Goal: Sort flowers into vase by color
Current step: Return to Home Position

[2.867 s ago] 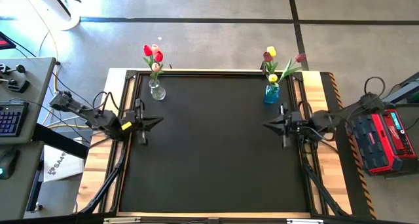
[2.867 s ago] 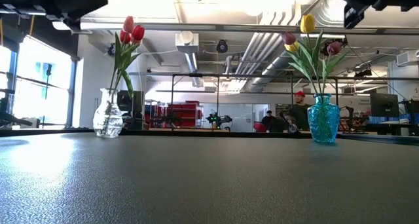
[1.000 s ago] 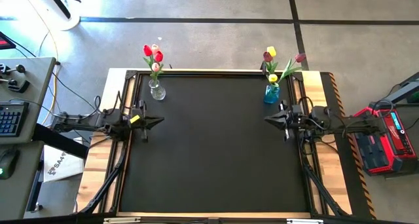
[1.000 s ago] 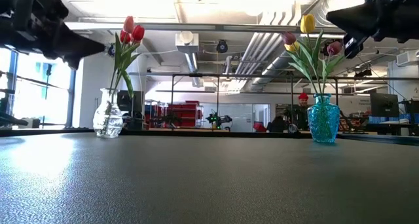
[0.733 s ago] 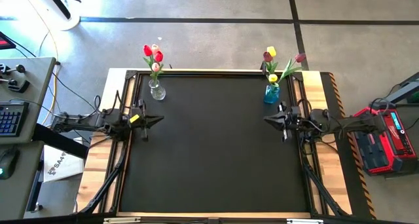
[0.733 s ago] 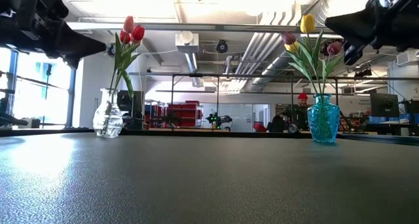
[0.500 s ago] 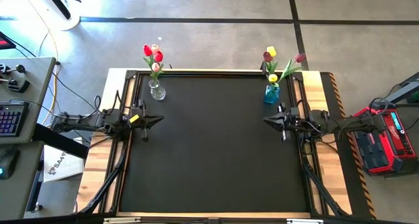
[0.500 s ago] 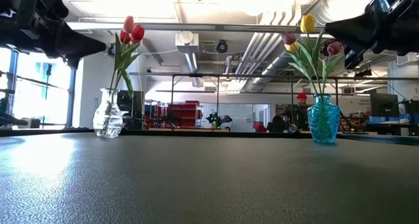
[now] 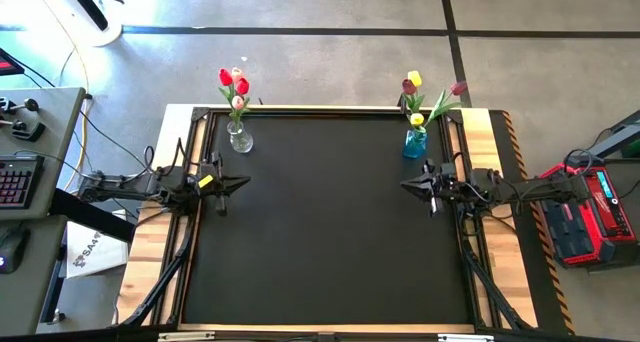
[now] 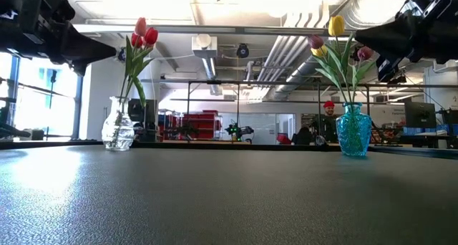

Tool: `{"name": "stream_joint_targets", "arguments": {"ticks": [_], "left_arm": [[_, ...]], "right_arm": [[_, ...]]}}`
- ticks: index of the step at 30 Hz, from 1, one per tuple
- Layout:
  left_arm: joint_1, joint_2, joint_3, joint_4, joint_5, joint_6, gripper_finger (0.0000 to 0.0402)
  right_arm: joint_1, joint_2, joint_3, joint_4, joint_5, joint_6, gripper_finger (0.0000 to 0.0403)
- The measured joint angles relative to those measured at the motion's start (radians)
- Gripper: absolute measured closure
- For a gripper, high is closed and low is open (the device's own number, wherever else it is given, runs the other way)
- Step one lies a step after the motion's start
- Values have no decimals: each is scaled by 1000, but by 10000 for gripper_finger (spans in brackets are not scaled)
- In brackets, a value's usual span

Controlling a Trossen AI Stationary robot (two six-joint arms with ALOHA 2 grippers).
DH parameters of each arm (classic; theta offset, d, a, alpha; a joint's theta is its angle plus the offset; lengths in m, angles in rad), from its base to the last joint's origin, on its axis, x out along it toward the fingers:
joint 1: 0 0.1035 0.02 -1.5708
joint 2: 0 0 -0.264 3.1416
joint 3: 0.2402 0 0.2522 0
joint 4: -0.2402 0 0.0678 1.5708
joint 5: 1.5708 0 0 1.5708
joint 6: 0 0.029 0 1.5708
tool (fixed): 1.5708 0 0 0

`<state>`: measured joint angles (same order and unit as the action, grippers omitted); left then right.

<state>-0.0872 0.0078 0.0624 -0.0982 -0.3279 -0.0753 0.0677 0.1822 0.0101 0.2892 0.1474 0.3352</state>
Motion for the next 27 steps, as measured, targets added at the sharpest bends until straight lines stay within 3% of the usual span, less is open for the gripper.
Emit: {"name": "stream_joint_targets", "arguments": {"ticks": [27], "left_arm": [[0, 0, 0, 0, -1, 0, 401]], "right_arm": [[0, 0, -1, -23, 0, 5, 402]]}}
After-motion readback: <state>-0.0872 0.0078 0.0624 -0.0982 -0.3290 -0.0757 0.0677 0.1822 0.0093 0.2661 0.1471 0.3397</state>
